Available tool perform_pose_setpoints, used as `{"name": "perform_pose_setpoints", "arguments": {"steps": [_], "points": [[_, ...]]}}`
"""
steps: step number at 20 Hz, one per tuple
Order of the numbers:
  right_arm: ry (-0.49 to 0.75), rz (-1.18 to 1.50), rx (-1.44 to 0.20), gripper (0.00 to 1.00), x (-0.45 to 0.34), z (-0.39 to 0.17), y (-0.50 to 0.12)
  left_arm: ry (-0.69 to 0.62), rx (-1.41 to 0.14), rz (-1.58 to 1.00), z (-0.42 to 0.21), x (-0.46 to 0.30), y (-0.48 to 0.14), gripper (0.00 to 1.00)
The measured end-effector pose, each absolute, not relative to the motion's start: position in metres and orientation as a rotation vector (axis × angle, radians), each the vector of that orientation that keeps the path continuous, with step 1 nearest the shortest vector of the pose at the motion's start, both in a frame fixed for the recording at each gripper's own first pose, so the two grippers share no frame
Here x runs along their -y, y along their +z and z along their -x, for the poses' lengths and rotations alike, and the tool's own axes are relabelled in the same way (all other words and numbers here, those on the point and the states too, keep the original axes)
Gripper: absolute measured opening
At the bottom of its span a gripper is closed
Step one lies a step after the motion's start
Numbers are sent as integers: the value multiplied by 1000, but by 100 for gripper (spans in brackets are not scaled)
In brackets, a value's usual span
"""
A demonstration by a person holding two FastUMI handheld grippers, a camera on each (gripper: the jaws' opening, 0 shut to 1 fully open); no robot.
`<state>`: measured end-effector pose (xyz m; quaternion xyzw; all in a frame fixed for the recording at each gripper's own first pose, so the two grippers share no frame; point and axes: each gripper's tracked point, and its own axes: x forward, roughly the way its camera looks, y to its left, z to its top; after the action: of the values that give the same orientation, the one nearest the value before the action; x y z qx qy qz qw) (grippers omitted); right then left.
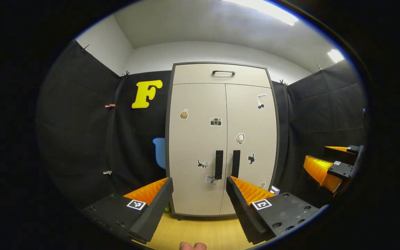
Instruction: Open the right door of the double-door shoe cabinet with the right hand, and open the left door with the left hand.
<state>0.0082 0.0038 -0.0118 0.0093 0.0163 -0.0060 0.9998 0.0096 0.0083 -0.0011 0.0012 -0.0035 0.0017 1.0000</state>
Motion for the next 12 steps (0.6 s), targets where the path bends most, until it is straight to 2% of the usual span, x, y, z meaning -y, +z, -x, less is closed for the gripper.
{"name": "perform_pose_setpoints", "arguments": {"steps": [7,12], "points": [[3,-40,-27,97,-15,-25,-12,4,5,-7,-13,-13,-3,95],[28,-31,27,97,-38,-63,-4,1,-7,-19,-17,-18,-12,95]]}}
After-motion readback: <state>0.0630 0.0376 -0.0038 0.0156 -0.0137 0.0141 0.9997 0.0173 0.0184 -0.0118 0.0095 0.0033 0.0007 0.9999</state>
